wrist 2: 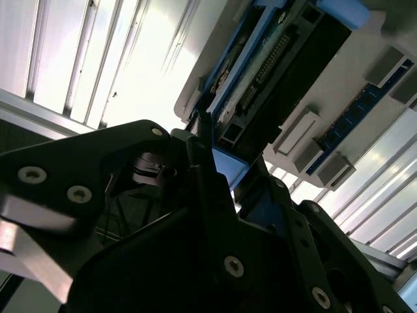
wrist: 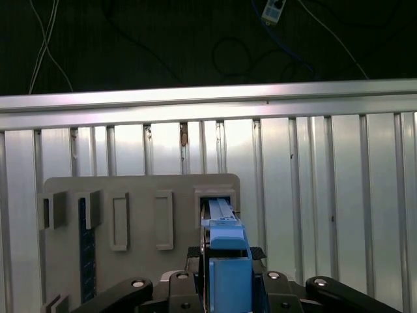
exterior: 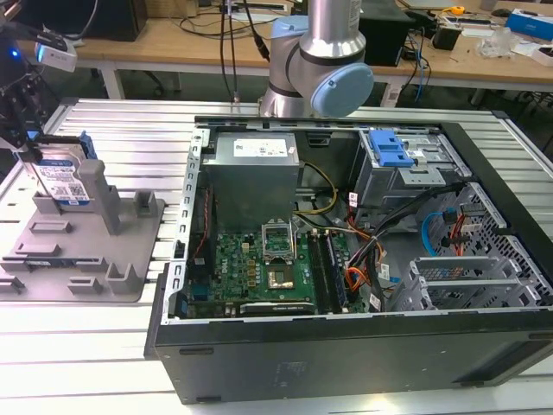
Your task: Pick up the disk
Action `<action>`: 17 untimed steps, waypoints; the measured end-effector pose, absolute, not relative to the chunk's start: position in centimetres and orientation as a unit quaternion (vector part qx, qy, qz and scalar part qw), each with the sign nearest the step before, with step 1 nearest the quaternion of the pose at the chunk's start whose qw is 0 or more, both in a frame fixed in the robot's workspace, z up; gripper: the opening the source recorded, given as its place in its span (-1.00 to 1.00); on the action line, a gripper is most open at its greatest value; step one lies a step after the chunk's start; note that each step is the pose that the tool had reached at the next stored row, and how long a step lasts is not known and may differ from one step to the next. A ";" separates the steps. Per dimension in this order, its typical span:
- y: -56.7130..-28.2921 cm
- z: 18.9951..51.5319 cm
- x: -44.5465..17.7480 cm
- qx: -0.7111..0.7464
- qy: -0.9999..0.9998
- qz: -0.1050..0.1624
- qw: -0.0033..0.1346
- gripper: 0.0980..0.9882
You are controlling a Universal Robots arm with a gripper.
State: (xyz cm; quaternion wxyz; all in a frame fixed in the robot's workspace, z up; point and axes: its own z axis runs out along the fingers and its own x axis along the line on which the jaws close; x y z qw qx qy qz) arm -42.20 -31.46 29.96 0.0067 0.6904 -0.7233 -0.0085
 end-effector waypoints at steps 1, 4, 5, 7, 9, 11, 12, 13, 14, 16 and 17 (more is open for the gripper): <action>-31.5 30.1 -42.2 0.690 -0.723 -0.009 0.007 -0.39; -31.5 30.7 -42.2 0.690 -0.723 -0.009 0.007 -0.39; -31.5 30.9 -42.2 0.690 -0.723 -0.009 0.007 -0.39; -31.5 31.4 -42.2 0.690 -0.723 -0.009 0.007 -0.39; -31.5 32.2 -42.2 0.690 -0.723 -0.009 0.007 -0.39; -31.6 32.9 -42.2 0.690 -0.723 -0.009 0.007 -0.39; -31.6 33.4 -42.2 0.690 -0.723 -0.009 0.007 -0.39; -31.6 33.8 -42.2 0.690 -0.723 -0.009 0.006 -0.39; -31.6 34.5 -42.2 0.690 -0.723 -0.009 0.006 -0.39; -31.6 35.6 -42.2 0.690 -0.723 -0.010 0.006 -0.39; -31.6 36.3 -42.2 0.690 -0.723 -0.010 0.006 -0.39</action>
